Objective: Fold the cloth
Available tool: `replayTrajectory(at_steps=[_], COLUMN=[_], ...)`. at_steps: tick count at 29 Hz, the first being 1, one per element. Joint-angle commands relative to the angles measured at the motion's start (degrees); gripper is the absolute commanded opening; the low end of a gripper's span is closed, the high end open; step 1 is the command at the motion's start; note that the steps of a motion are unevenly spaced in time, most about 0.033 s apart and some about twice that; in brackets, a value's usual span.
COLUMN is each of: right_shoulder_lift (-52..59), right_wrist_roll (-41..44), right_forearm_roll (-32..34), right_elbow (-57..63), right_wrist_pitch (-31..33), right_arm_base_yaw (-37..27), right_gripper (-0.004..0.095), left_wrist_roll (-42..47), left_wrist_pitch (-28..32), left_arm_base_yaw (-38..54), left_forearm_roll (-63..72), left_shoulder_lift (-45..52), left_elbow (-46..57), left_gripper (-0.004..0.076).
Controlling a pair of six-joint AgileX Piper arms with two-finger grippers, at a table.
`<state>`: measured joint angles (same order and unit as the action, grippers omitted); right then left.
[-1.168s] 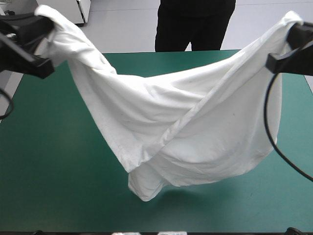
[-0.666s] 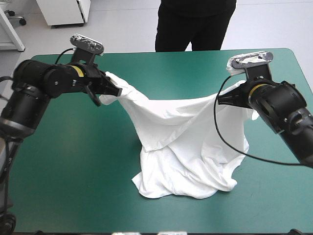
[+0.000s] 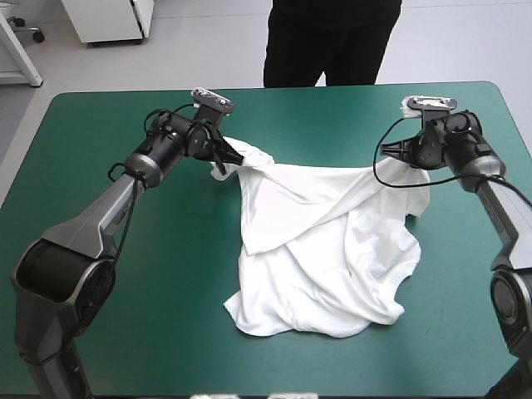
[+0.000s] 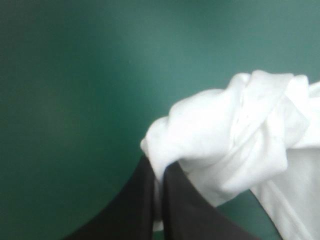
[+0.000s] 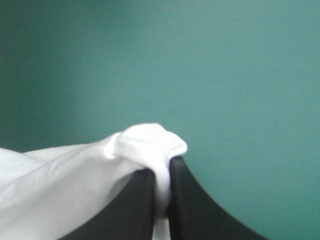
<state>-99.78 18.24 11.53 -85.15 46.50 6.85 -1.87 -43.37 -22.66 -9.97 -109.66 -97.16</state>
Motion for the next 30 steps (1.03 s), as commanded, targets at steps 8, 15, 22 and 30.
replayTrajectory(at_steps=[8,15,22,30], right_shoulder_lift=[-1.3,0.2,4.5,9.6], right_wrist_roll=[-8.2,-10.0,-12.1,-12.6], right_forearm_roll=[-11.0,-11.9,-11.5,-11.5], right_elbow=[-2.9,-7.8,-8.7,-8.7], right_wrist_pitch=[-1.8,4.4,12.6,16.7], right_arm_base_yaw=[-2.8,-2.8,-2.8,-2.8], right_gripper=[0.0562,0.0561,0.0513,0.0513], left_wrist_roll=[0.9,0.6,-2.4,-5.5], left_wrist_pitch=[-1.1,-7.5,-16.7,-27.3], left_arm_base_yaw=[0.0,0.0,0.0,-0.1], left_forearm_roll=[0.3,0.1,1.1,7.6], left_shoulder_lift=[0.0,3.8,9.0,17.8], left_elbow=[-1.5,-1.7,-1.7,-1.7], left_gripper=[0.0519,0.0524,0.0472,0.0472])
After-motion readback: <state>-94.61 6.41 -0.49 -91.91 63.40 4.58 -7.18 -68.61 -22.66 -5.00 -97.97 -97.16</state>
